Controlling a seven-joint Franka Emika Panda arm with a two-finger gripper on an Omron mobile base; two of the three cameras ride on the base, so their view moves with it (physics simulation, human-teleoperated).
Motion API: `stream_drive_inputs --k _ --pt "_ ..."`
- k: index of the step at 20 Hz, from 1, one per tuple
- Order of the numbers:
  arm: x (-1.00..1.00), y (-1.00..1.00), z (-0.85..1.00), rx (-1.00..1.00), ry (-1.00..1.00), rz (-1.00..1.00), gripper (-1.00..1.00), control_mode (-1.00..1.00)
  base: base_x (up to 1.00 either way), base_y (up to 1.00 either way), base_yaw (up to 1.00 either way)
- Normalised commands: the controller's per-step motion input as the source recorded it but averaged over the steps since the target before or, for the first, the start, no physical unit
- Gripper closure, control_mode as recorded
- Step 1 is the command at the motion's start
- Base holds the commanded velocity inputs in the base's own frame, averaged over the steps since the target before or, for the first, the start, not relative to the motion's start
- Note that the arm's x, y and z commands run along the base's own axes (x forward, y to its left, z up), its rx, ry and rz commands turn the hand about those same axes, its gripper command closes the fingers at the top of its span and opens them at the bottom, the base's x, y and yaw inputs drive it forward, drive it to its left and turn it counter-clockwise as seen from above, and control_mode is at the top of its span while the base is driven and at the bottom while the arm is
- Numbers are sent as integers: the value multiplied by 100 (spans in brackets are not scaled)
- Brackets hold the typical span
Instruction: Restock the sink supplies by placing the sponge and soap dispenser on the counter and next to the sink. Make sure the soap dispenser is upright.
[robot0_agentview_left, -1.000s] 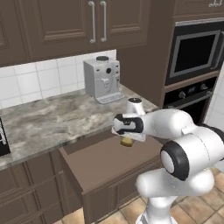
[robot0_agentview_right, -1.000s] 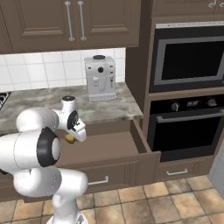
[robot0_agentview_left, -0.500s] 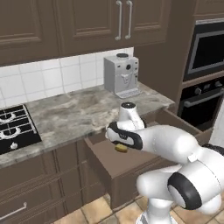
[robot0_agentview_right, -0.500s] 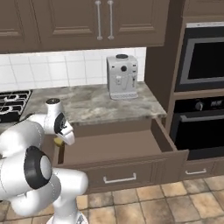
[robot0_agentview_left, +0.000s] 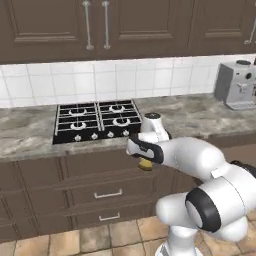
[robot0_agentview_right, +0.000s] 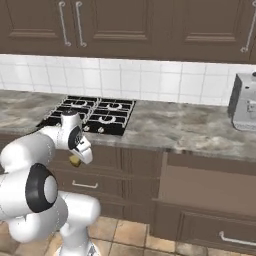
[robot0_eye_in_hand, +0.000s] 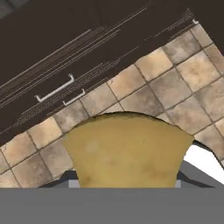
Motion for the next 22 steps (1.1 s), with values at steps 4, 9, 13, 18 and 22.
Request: stream_drive_inputs --k 4,9,13,18,22 --pt "0 0 0 0 0 0 100 100 -31 98 71" --pt "0 0 0 0 0 0 100 100 -16 95 76" --pt "0 0 0 0 0 0 100 100 -11 93 76" --pt "0 0 0 0 0 0 100 100 -17 72 73" --pt "0 0 0 0 0 0 100 100 -5 48 69"
